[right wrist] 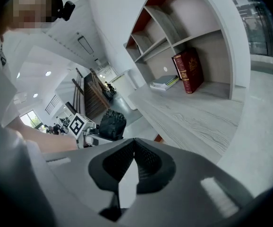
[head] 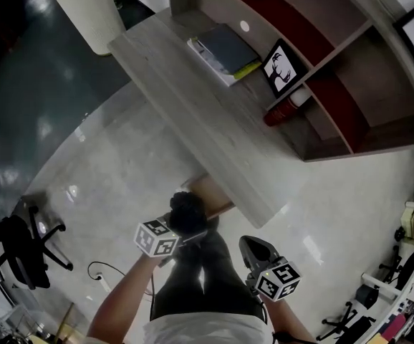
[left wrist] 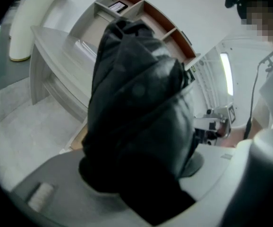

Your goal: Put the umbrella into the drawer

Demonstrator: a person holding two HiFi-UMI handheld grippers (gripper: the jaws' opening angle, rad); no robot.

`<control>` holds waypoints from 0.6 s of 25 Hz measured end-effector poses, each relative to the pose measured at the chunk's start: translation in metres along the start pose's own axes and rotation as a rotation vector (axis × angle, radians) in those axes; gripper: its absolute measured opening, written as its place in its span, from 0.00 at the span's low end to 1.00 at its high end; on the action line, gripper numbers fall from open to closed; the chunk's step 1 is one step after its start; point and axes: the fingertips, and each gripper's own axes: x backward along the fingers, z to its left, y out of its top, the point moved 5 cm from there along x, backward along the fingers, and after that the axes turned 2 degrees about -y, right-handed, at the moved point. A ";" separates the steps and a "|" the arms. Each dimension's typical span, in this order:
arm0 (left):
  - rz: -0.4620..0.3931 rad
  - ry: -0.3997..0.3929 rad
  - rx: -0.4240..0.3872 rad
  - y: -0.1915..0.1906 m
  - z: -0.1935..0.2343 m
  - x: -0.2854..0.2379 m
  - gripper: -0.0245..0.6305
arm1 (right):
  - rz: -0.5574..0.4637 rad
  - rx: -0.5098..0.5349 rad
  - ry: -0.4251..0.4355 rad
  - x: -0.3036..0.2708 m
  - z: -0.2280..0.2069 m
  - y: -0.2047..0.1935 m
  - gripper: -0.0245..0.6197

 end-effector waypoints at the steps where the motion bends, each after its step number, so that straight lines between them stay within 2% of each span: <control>1: 0.008 0.002 0.006 -0.003 0.009 -0.007 0.47 | 0.012 0.005 0.002 -0.004 -0.003 -0.003 0.05; 9: 0.098 0.018 0.029 -0.030 0.067 -0.058 0.47 | 0.057 0.015 0.030 -0.040 -0.024 -0.021 0.05; 15: 0.129 0.017 0.053 -0.042 0.094 -0.089 0.47 | 0.066 0.023 0.041 -0.064 -0.042 -0.028 0.05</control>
